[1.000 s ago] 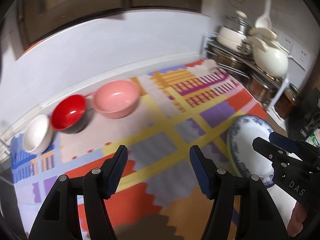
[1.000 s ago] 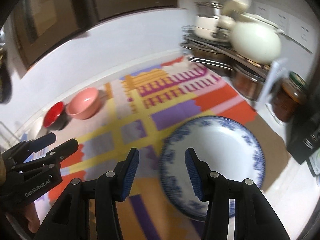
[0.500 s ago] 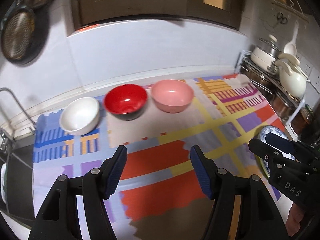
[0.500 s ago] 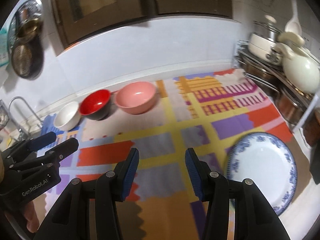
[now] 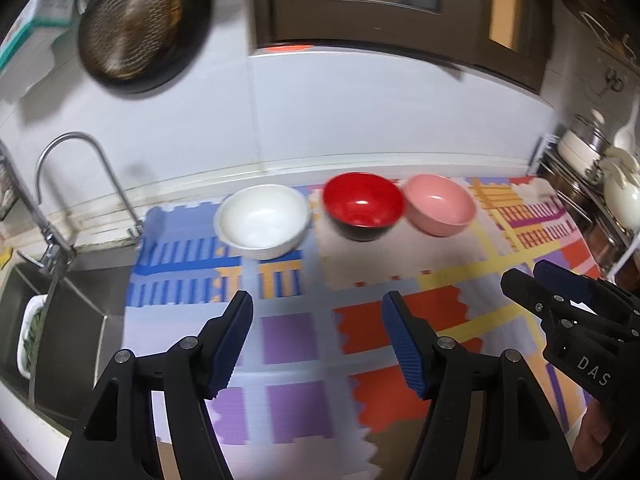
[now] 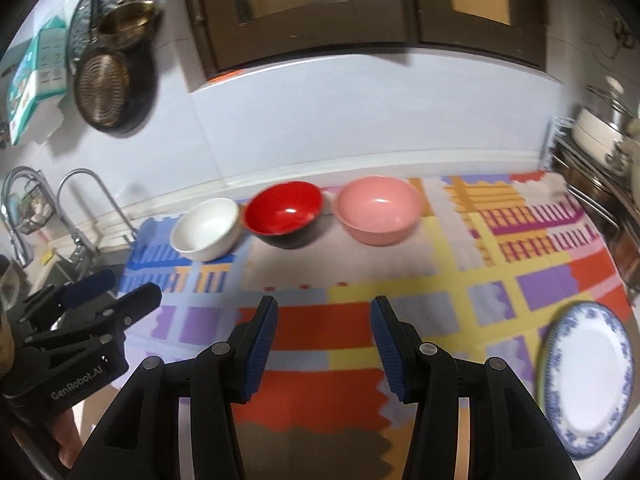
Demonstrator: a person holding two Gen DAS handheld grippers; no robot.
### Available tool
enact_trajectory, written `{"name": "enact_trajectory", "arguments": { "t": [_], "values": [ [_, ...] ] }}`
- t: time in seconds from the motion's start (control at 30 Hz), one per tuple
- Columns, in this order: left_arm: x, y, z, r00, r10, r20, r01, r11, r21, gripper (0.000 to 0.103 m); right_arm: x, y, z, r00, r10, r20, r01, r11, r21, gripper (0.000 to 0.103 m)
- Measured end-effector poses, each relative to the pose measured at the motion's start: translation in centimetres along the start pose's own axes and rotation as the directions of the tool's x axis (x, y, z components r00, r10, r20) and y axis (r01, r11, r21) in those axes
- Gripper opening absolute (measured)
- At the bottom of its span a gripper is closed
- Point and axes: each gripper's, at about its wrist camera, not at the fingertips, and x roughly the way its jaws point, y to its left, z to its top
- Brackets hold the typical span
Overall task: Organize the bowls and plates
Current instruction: 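Move the right gripper toward the white bowl beside the sink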
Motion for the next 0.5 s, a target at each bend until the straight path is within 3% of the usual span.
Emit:
{"name": "enact_trajectory", "arguments": {
  "t": [0.5],
  "values": [
    [2.4,8.9,1.2,0.993,0.112,0.026,-0.110,0.992,-0.066,0.067,6.3,8.5,2.6,0.992,0.127,-0.022,-0.128,0.991,-0.042,0.049]
  ]
}}
